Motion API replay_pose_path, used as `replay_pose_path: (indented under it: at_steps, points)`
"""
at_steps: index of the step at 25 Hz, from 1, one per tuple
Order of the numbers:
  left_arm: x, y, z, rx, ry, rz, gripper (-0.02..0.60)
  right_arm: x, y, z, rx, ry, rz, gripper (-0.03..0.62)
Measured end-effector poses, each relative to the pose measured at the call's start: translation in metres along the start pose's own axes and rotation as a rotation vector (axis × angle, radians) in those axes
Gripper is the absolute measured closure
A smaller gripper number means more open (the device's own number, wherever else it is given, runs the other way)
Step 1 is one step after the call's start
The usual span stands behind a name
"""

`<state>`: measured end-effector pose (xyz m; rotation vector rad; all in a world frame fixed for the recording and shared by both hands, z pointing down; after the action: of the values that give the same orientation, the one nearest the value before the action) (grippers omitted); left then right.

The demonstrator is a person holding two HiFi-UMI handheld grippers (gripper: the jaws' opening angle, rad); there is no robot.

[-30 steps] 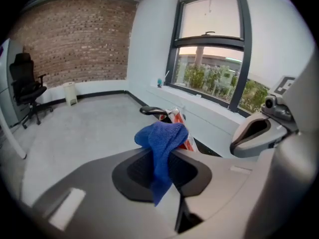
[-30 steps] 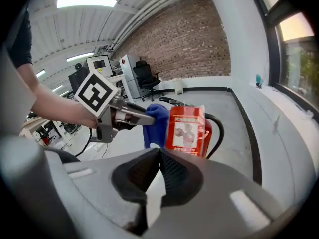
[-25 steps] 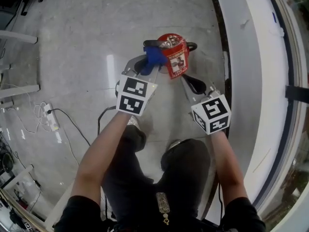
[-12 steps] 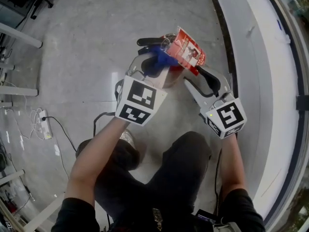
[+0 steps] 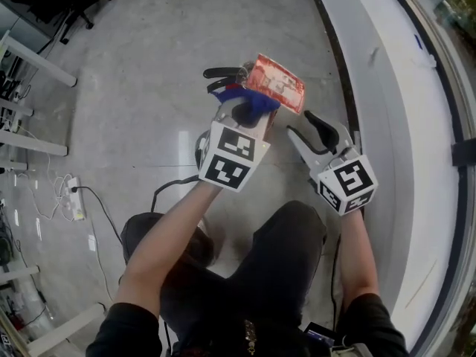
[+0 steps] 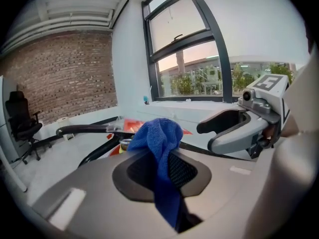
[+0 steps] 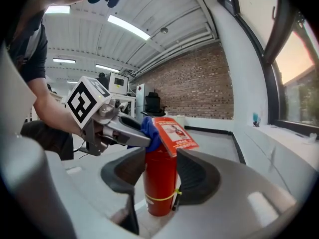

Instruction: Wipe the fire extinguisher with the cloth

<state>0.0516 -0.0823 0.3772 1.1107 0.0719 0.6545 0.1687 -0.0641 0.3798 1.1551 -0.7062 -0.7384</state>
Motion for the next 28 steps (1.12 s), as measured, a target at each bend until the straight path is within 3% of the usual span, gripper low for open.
replay_pose_path:
  at_steps: [4, 8, 11, 18, 25, 28]
  points:
    - [0.012, -0.015, 0.023, 0.01, -0.004, -0.053, 0.525, 0.0, 0.006, -0.015, -0.005, 0.008, 0.003, 0.405]
    - [0.029, -0.022, 0.043, 0.005, -0.038, -0.003, 0.526, 0.007, 0.009, -0.026, -0.017, 0.03, 0.009, 0.405]
    - [0.033, -0.014, 0.036, 0.04, -0.066, 0.03, 0.526, 0.01, 0.014, -0.026, -0.033, 0.031, 0.005, 0.405]
    - [0.013, 0.01, -0.008, 0.088, -0.196, 0.001, 0.526, -0.005, 0.035, 0.004, -0.05, -0.05, 0.038, 0.405]
    - [-0.034, 0.051, -0.03, 0.091, -0.291, -0.061, 0.526, -0.027, 0.056, 0.029, -0.064, -0.12, 0.045, 0.405]
    - [-0.048, 0.073, -0.027, 0.084, -0.306, -0.151, 0.526, -0.028, 0.069, 0.033, -0.079, -0.114, 0.046, 0.405]
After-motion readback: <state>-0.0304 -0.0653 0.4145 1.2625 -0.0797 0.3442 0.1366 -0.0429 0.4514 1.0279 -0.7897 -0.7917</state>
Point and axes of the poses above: the fingertips, and each gripper's own axes: z forward along the fingers, x to its right, y out of its underside, the point moved 4 cm from there along -z, backward along the fingers, and after that the axes turned 8 degrees about z, right-handed, at the moved point
